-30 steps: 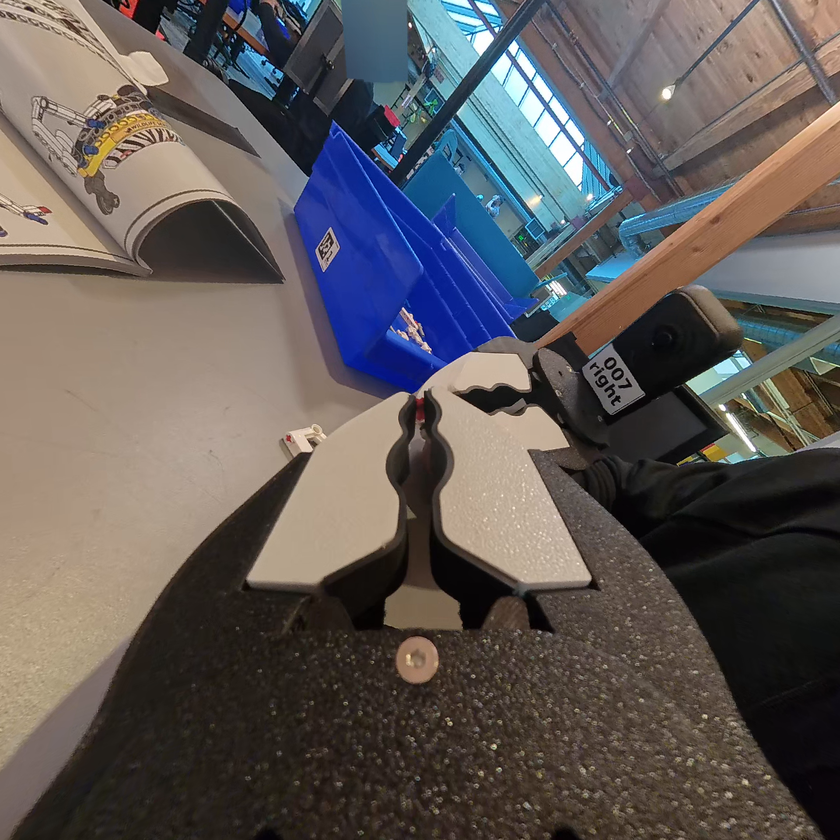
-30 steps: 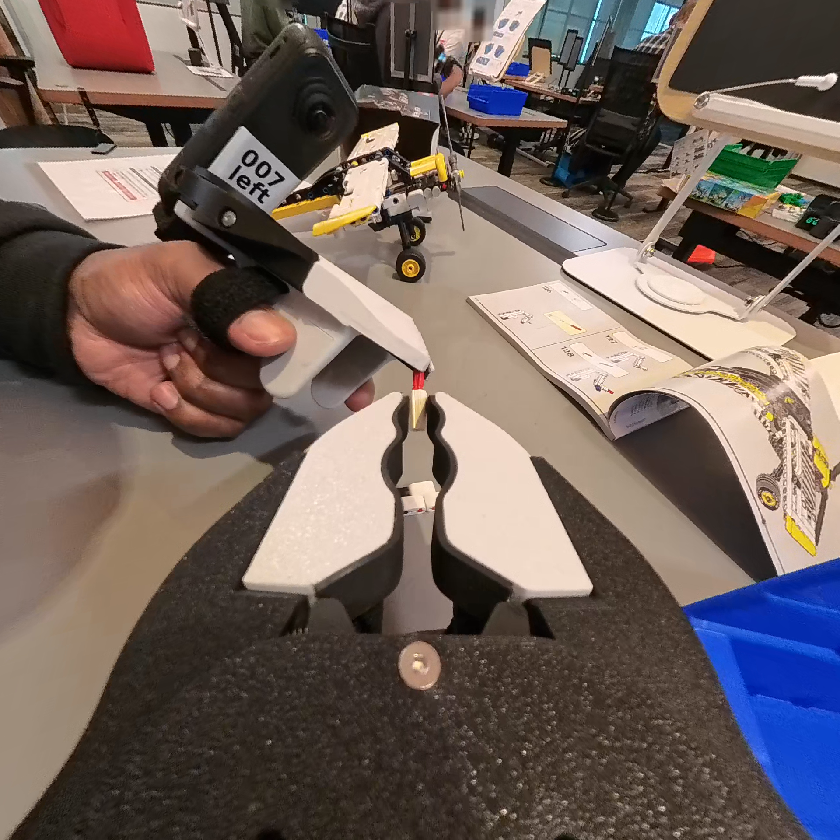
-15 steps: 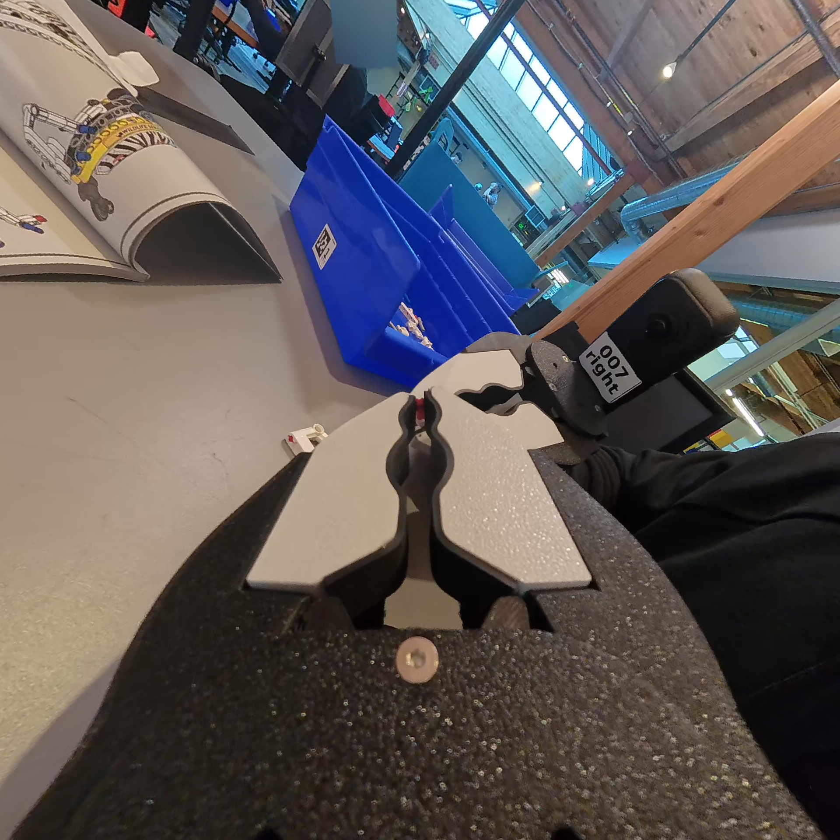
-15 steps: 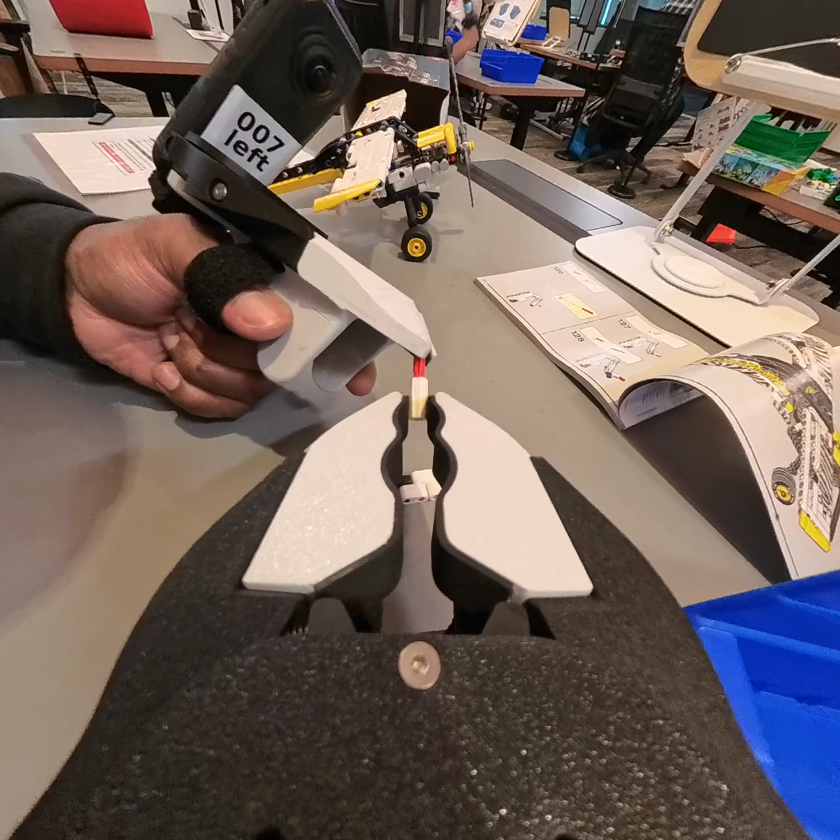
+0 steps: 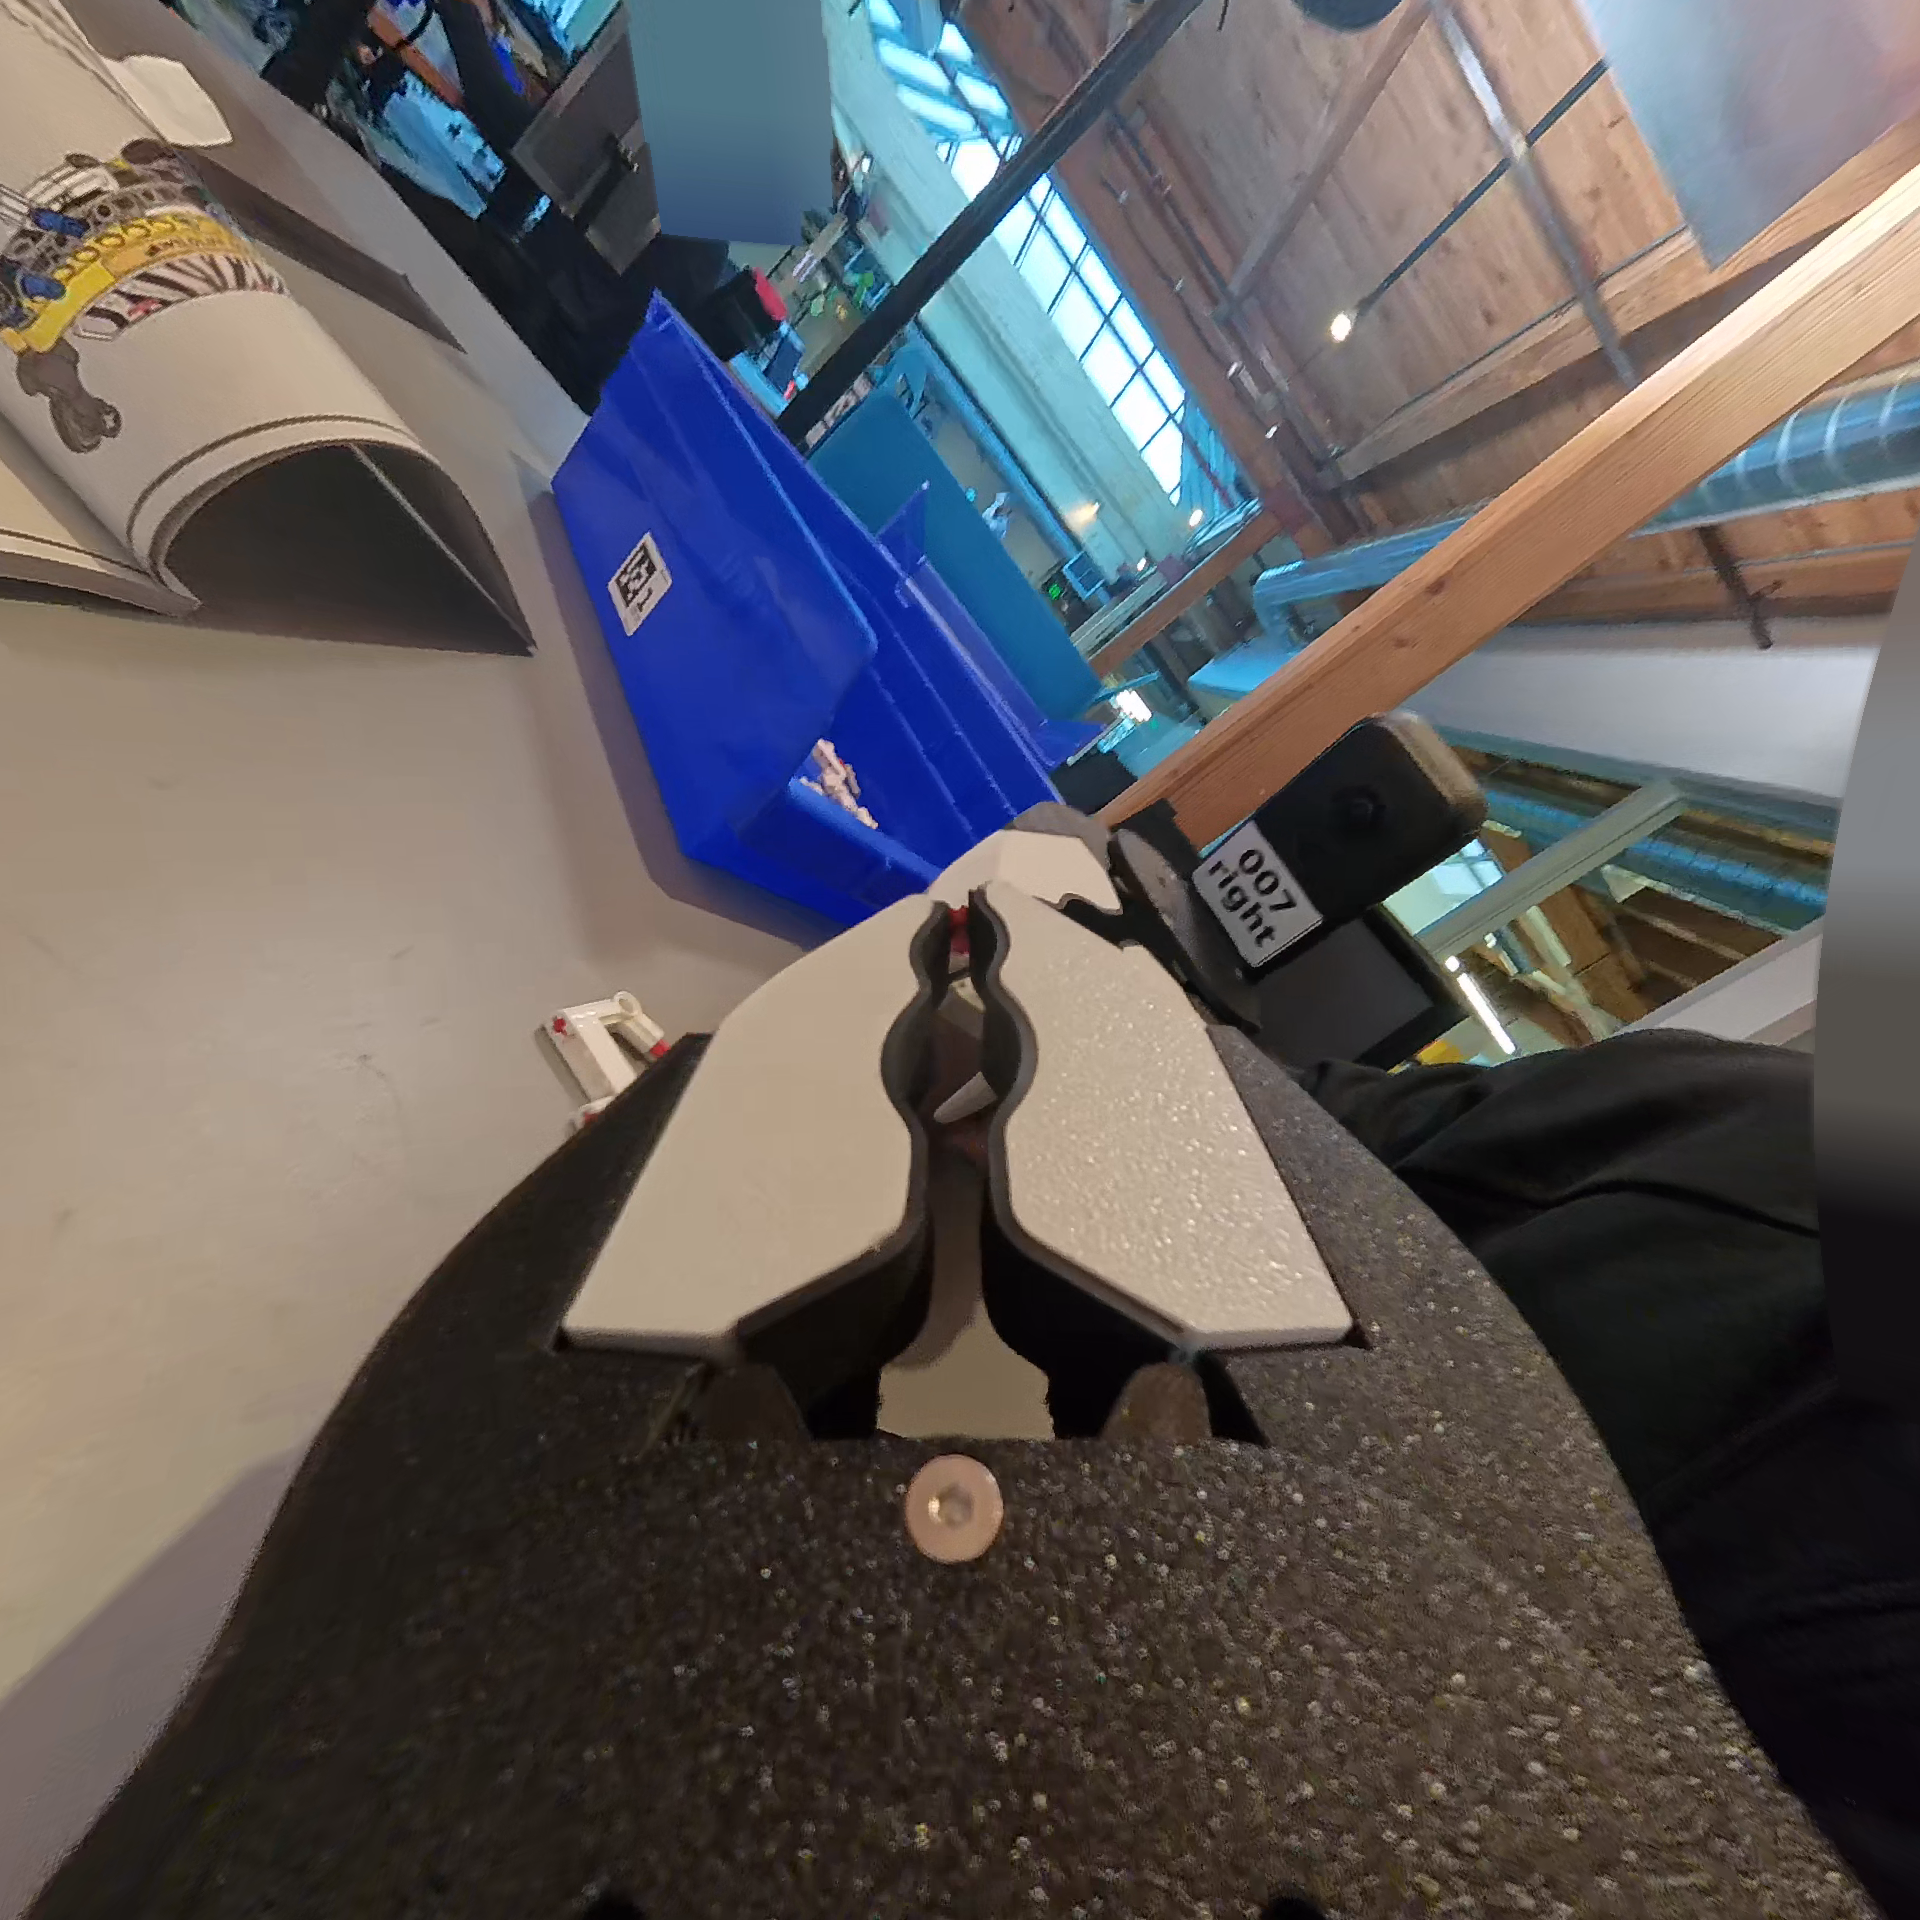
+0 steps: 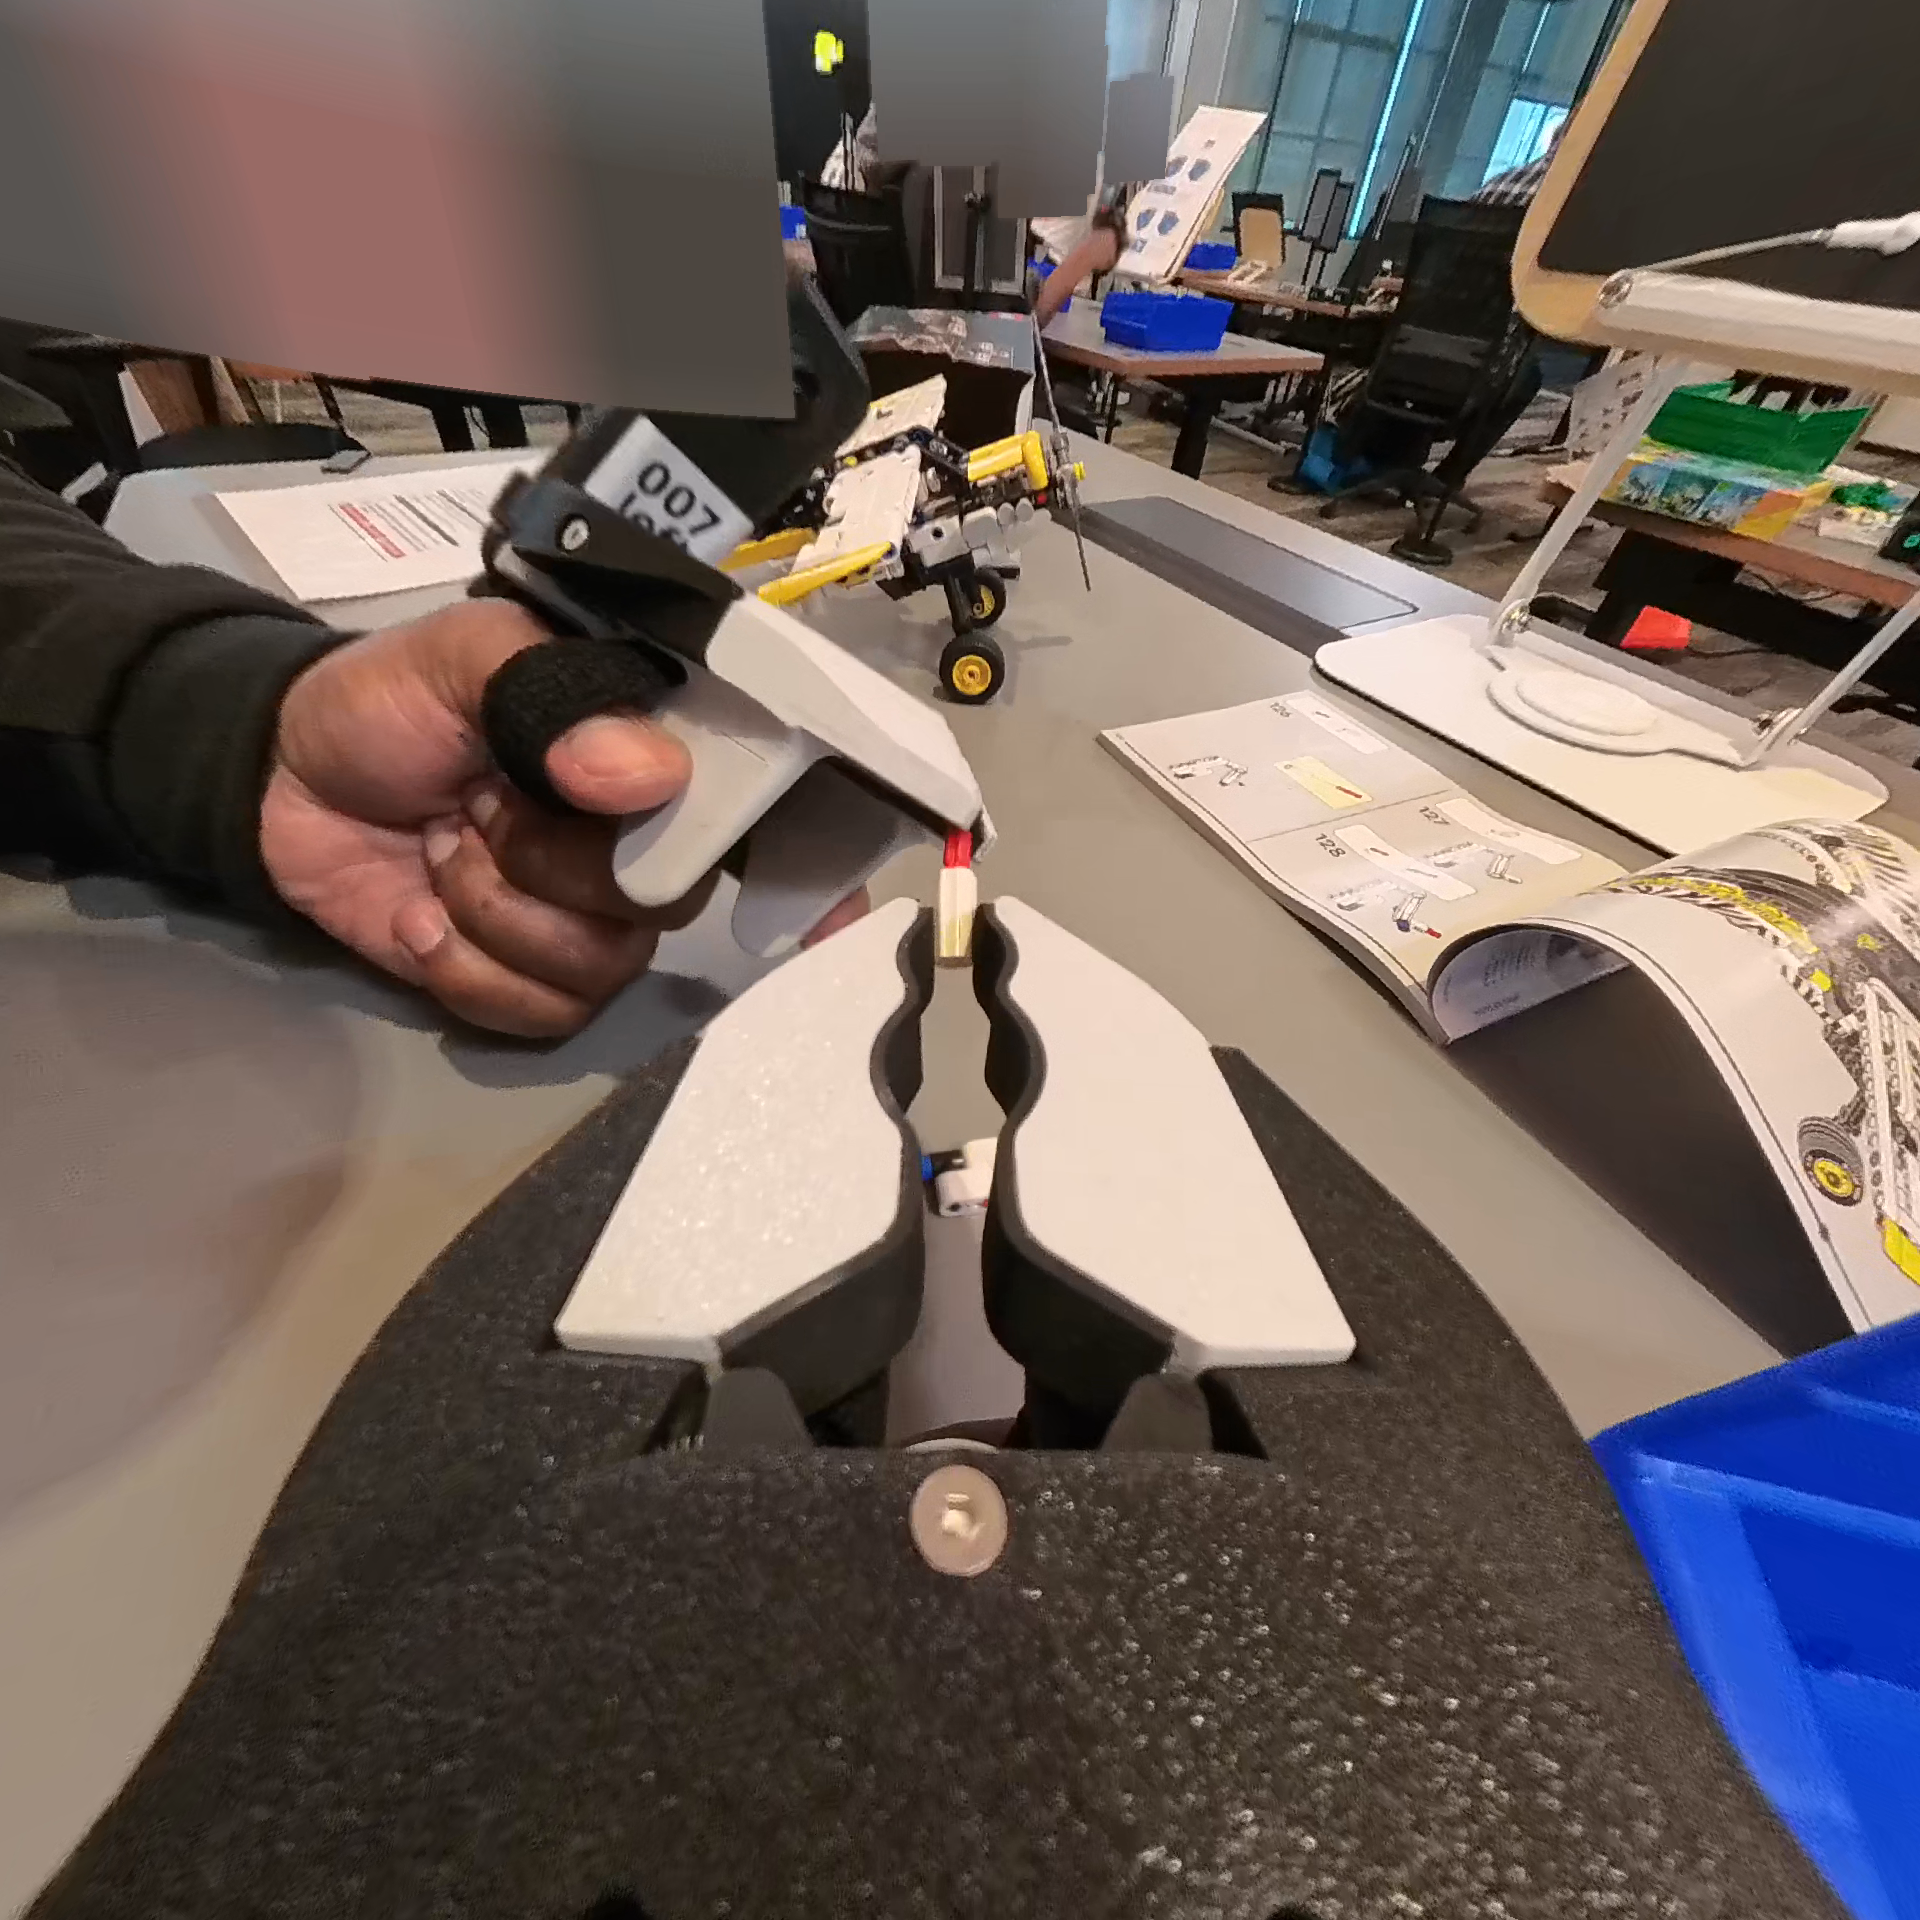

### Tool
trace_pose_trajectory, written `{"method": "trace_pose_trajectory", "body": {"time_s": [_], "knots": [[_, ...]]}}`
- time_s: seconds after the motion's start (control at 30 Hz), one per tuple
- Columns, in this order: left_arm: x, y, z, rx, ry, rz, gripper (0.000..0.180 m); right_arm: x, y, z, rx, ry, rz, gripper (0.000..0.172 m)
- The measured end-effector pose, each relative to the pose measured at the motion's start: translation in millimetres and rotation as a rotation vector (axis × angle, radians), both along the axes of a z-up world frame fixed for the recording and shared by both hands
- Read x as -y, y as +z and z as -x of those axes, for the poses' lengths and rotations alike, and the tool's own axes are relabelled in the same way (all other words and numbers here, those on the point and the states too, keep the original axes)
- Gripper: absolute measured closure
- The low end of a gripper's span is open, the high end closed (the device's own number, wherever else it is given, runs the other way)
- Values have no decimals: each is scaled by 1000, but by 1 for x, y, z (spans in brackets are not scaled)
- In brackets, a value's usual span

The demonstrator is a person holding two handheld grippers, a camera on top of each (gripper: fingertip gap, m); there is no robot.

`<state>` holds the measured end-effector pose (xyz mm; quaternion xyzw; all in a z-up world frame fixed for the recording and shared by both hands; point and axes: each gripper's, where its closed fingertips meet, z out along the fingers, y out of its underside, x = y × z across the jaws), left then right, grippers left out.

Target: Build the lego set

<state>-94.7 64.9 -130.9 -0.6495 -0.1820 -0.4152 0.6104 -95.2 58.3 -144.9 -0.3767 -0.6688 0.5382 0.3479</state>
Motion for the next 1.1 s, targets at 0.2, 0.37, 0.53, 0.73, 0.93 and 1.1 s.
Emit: {"method": "trace_pose_trajectory", "body": {"time_s": [0.2,0.37,0.53,0.73,0.93,1.1], "knots": [[-1,-2,0,-32,19,14,177,0,0,0,4,-2,-2,165],[-1,-7,-1,-121,20,59,177,-1,-5,-1,23,4,-64,166],[-2,-13,-2,-221,30,102,177,-1,-8,-1,41,1,-98,166],[-3,-14,-4,-242,37,98,177,-2,-10,0,50,-6,-109,166],[-3,-6,2,-135,47,39,176,-2,-8,0,47,3,-72,165],[-2,-2,12,-75,53,13,175,-2,-10,-1,59,13,-68,165]]}}
